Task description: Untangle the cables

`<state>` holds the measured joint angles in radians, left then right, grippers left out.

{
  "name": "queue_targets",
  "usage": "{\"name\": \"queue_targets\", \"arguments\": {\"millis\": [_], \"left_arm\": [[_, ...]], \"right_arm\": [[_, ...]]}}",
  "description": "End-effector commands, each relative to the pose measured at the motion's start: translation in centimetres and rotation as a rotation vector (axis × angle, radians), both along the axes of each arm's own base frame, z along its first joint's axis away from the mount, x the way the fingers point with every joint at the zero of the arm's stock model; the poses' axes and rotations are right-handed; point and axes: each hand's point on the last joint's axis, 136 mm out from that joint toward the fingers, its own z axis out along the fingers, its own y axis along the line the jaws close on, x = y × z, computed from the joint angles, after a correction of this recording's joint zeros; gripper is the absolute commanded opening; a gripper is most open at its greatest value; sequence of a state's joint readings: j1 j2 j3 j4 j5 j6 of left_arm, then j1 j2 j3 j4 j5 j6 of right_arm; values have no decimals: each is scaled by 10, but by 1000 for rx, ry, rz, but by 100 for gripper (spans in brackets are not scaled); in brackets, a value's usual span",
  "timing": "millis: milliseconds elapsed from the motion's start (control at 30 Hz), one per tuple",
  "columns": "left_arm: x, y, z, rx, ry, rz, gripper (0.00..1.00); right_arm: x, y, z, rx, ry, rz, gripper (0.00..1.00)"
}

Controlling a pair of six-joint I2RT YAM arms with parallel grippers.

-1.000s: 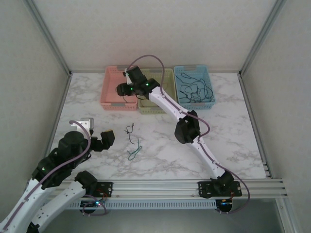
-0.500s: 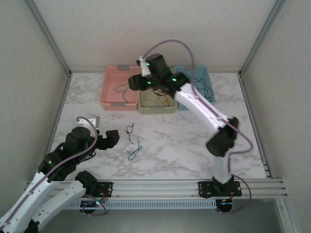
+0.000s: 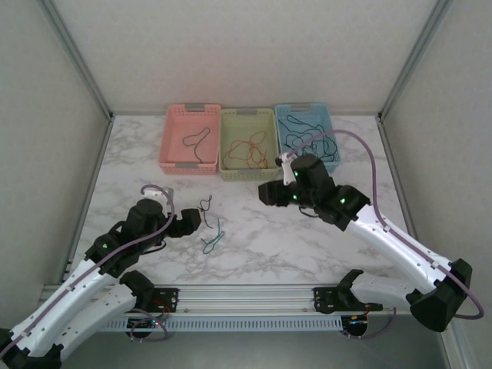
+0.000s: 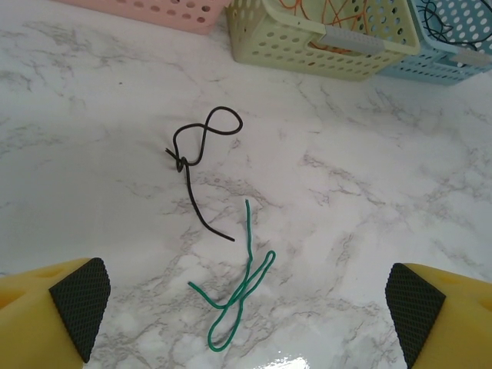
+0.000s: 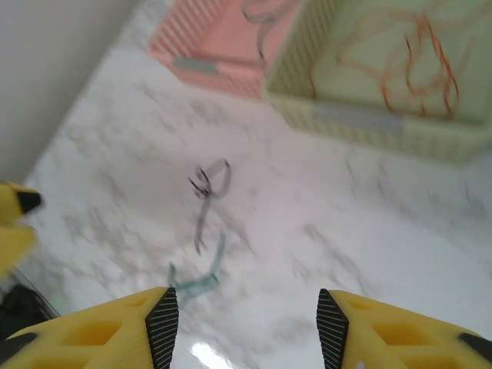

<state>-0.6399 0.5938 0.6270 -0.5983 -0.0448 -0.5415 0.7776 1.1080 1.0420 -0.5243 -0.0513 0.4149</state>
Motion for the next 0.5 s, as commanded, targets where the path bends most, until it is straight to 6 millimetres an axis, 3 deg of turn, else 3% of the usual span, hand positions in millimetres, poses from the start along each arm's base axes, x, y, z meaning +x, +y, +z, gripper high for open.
{"name": "queue_targets", "arguments": {"millis": [0, 100, 200, 333, 467], "left_arm": [[-1, -6, 1, -70, 3, 8, 95], [-5, -4, 3, -90, 7, 17, 94], [-10, 2, 20, -98, -20, 20, 94], [-20, 18, 56, -55, -79, 19, 94], [-30, 43, 77, 29, -146, 45, 95]], "right_arm": [[-10, -14, -22, 0, 49, -63, 53], [-20, 10, -39, 83, 111, 1, 52], [-24, 43, -54, 56, 134, 103, 52], [-10, 86, -69, 2, 218, 146, 54], [-2, 139, -75, 19, 307, 137, 53]]}}
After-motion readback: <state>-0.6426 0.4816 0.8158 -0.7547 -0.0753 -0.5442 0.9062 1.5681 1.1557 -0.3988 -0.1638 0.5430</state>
